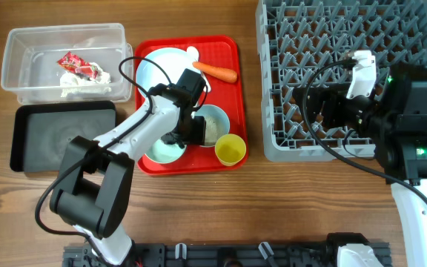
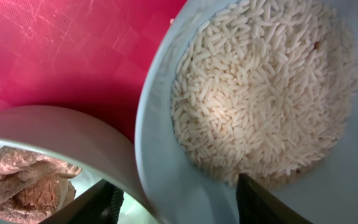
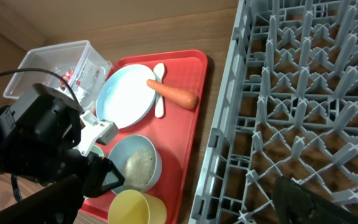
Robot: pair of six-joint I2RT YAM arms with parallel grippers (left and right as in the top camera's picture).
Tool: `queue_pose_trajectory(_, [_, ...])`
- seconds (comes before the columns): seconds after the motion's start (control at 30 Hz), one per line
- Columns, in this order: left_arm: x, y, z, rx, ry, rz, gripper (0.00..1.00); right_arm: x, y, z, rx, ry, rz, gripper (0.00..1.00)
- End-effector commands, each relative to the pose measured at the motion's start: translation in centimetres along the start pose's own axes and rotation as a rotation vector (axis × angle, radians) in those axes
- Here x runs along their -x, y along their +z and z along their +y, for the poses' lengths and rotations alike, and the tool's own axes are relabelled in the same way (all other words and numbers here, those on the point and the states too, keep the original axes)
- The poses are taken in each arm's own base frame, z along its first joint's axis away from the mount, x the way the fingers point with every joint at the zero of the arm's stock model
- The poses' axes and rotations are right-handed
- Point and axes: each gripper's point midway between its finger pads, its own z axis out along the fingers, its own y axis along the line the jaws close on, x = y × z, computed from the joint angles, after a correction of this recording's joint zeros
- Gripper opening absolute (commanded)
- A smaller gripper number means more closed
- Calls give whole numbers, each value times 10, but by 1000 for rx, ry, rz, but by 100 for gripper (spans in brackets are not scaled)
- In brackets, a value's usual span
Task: Sort waste into correct bins and load items into the dishwasher rack
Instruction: 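Move the left gripper to the green bowl and grasp its rim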
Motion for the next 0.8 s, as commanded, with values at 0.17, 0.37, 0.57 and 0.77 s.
queue_pose_trajectory(0.17, [28, -45, -14, -43, -55, -114, 57, 10, -2, 0, -6, 2, -26, 100])
queue_pose_trajectory(0.37, [5, -69, -6, -26, -133, -69, 57, 11, -2, 0, -5, 13, -30, 100])
queue_pose_trajectory(0.57, [-21, -57, 7, 26, 57, 30, 59, 11, -2, 0, -5, 12, -31, 100])
queue_pose_trajectory(0.77, [-22, -21, 11, 18, 125, -2, 60, 11, -2, 0, -5, 13, -30, 100])
